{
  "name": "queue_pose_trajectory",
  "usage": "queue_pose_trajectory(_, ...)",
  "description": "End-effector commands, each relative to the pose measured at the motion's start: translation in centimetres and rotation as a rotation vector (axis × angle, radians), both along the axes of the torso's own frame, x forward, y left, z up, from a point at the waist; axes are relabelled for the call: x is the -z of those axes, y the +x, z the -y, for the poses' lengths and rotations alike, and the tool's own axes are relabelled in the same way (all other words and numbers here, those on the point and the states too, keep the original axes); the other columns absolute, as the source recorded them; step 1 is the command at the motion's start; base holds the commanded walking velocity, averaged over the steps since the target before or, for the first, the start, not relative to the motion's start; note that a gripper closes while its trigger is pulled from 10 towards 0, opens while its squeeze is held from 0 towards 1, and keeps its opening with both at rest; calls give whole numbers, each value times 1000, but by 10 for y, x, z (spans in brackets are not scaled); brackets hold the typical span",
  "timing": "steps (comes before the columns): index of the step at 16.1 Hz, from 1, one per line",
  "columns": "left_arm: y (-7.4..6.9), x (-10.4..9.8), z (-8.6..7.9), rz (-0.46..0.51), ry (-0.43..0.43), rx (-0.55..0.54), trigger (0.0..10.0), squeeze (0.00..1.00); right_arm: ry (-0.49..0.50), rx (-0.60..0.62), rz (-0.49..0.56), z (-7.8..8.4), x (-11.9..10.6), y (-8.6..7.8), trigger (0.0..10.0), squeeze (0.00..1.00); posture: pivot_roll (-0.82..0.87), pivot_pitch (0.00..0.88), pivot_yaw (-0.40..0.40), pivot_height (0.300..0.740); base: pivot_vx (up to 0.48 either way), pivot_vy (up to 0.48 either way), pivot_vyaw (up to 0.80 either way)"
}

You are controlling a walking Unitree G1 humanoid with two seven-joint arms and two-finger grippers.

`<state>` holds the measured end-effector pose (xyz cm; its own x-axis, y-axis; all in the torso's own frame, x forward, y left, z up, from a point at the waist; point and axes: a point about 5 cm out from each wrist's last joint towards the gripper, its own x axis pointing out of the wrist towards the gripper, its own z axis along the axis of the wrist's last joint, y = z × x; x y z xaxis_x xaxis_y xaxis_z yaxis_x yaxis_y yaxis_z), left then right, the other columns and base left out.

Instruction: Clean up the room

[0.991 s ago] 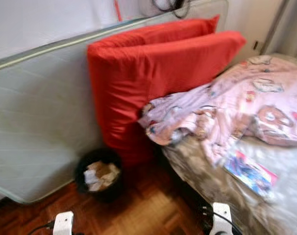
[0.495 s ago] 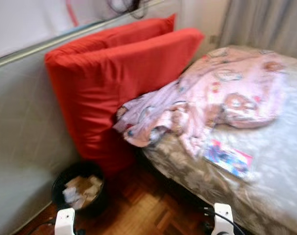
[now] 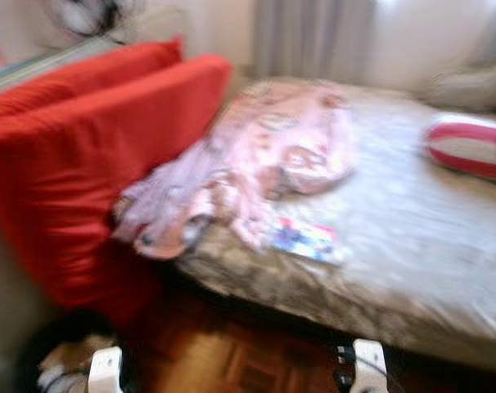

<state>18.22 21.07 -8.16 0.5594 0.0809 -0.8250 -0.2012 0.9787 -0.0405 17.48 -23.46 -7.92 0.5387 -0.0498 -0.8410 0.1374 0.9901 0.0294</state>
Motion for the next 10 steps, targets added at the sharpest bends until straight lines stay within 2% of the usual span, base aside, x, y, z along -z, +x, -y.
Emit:
queue_pose_trajectory(1,-2,1,-1,-10,1,-4,10000,0,1,4,23,0,-2,4,10000,0,-20,0,40,740,0,0,0)
queue_pose_trajectory(7,-3,2,0,-8,-9,-7,10000,0,-5,-11,13,1,-1,2,10000,0,-24,0,44,740,0,0,0)
queue_pose_trajectory(10,-4,2,0,-8,-11,-8,10000,0,-5,-12,12,0,-1,2,10000,0,-24,0,43,740,257,0,0)
